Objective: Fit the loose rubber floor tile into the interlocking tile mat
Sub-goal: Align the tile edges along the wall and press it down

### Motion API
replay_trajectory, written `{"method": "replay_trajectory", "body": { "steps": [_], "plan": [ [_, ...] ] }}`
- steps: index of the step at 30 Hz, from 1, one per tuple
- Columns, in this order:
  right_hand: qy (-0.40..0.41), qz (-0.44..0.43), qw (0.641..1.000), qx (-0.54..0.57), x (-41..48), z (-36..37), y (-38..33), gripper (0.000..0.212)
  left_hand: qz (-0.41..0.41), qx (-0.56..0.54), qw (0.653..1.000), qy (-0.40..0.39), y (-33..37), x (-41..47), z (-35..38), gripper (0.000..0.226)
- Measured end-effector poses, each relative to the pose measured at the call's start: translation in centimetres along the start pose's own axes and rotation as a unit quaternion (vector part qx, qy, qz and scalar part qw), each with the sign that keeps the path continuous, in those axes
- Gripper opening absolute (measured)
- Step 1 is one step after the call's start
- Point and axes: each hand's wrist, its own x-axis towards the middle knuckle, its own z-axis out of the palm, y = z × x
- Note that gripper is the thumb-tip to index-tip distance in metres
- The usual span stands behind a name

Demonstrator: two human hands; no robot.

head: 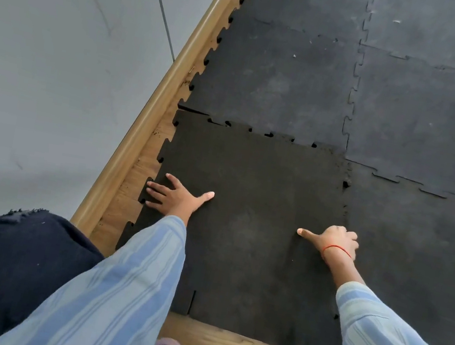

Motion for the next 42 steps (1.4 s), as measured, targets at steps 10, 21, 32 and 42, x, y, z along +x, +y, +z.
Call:
{"method": "replay_trajectory", "body": {
  "steps": [10, 21, 32, 42],
  "plan": [
    [0.093, 0.003, 0.993, 0.066, -1.9, 1.9, 0.7, 0.104, 0.029, -0.081, 0.996, 0.02, 0.7, 4.7, -2.4, 0.129],
    [0.083, 0.023, 0.994, 0.069, -3.8, 3.4, -1.0, 0.121, 0.05, -0.064, 0.996, 0.047, 0.7, 7.3, -3.0, 0.123],
    [0.073, -0.003, 0.993, 0.096, -3.9, 3.3, -1.8, 0.108, 0.035, -0.067, 0.996, 0.044, -0.4, 8.7, -3.3, 0.122],
    [0.153, -0.093, 0.983, 0.043, -1.5, -0.3, 0.0, 0.054, 0.183, 0.077, 0.98, 0.025, 3.9, 5.5, -1.0, 0.108]
  ]
}}
